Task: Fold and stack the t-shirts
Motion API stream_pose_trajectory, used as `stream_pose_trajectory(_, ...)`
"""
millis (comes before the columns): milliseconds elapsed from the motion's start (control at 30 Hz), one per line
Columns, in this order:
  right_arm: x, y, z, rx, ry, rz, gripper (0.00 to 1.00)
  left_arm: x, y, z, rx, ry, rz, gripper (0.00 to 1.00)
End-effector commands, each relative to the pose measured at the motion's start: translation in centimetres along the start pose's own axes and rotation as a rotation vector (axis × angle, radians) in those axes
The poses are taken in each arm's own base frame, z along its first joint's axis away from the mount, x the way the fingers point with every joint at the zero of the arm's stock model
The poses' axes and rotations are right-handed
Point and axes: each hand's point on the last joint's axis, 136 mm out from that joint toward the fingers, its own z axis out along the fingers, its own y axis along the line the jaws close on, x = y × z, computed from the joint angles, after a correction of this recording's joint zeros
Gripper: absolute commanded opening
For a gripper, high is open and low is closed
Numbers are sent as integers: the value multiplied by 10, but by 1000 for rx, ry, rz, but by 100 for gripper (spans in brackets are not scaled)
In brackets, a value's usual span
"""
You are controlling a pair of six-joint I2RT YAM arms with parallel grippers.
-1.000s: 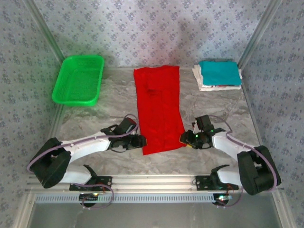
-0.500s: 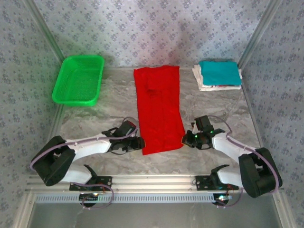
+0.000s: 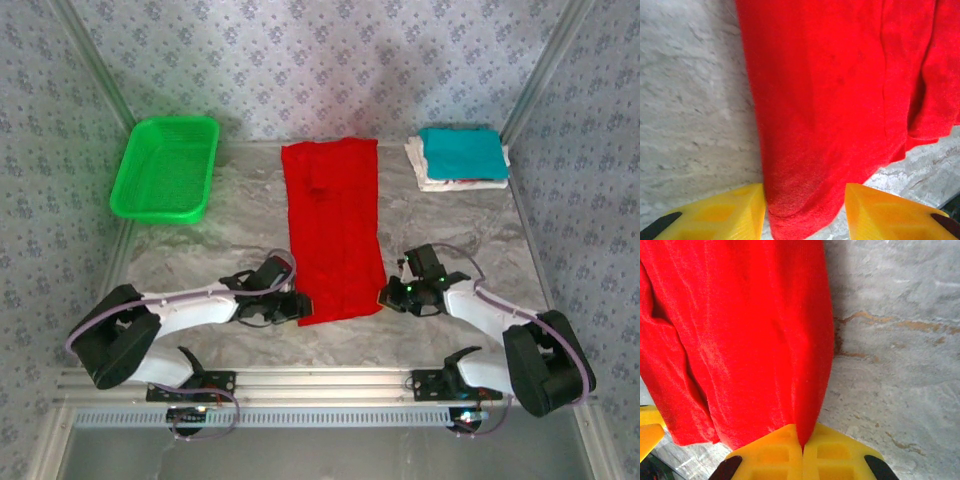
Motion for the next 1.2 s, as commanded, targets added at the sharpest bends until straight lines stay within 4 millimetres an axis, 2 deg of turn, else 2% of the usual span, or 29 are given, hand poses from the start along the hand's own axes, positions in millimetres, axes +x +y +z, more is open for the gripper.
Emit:
stream_pose_trajectory(0, 10, 3, -4, 2, 29, 8, 0, 1, -16, 0, 39, 15, -2, 45)
stream_pose_trajectory(233, 11, 5, -5, -1, 21, 3, 0, 14, -11, 7, 3, 57, -1, 44)
stream_pose_trajectory(300, 10, 7, -5, -6, 15, -1, 0, 12, -11, 6, -5, 53, 6, 41)
stream_pose_trajectory(500, 11, 7, -4, -2, 20, -6, 0, 7, 1, 7, -62, 15, 9, 21)
stream_pose_trajectory(567, 14, 4, -4, 14, 29, -10, 0, 2, 7, 2, -103, -12, 9, 6)
stream_pose_trajectory(600, 16, 3, -4, 22, 37, -14, 0, -1, 8, -2, -119, -30, 10, 3)
stream_pose_trajectory(767, 28, 6, -13, 124, 94, -108, 0, -9, 3, -26, -126, -86, 41, 0)
stream_pose_trajectory(967, 40, 25, -30, 106, 82, -110, 0, -10, -8, -57, -88, -134, 79, 0)
stream_pose_trajectory(1167, 72, 2, -28, 165, 141, -67, 0, 16, 15, -55, -85, -80, 35, 0)
